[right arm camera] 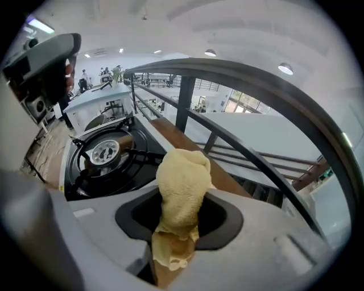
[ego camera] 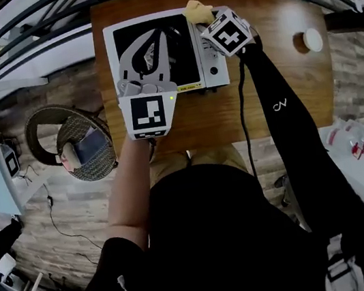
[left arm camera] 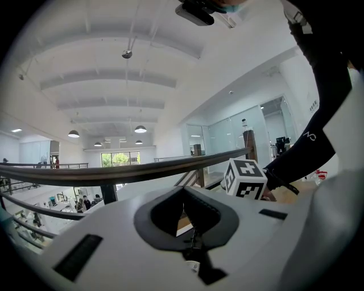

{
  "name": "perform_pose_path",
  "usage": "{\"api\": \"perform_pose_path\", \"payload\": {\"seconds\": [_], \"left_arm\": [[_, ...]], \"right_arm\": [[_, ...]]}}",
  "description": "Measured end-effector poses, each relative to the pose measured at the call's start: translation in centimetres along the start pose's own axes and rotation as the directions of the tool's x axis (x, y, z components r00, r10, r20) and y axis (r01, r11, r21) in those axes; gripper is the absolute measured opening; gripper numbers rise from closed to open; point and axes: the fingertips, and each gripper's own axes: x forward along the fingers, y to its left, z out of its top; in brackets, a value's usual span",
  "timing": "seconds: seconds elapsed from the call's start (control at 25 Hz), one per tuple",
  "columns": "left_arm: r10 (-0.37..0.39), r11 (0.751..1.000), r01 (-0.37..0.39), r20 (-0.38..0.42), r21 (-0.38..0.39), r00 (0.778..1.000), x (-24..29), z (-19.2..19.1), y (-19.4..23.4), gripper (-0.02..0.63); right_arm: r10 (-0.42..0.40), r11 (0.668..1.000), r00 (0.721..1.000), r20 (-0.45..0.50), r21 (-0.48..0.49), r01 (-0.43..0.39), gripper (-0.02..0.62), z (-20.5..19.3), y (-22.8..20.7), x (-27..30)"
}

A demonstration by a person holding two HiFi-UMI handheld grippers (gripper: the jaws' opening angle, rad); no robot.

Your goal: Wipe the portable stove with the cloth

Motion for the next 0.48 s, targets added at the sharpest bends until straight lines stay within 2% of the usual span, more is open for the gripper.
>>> {"api": "perform_pose_path", "payload": {"seconds": [0.28, 0.48], "left_arm": [[-0.011, 1.0, 0.011, -0.027, 0.012, 1.0, -1.6, -1.4, -0.9, 0.008], [-0.001, 1.0, 0.002, -0.041, 0.027, 0.999, -3.2, -1.9, -1.9, 0.008]], "right_arm": [[0.05, 0.998, 0.999, 0.006, -0.025, -0.05, 0.141, -3.9, 6.1, -3.1], [0.077, 0.997, 0.997, 0.014, 0.004, -0.077, 0.141, -7.9, 11.5, -5.8]]}}
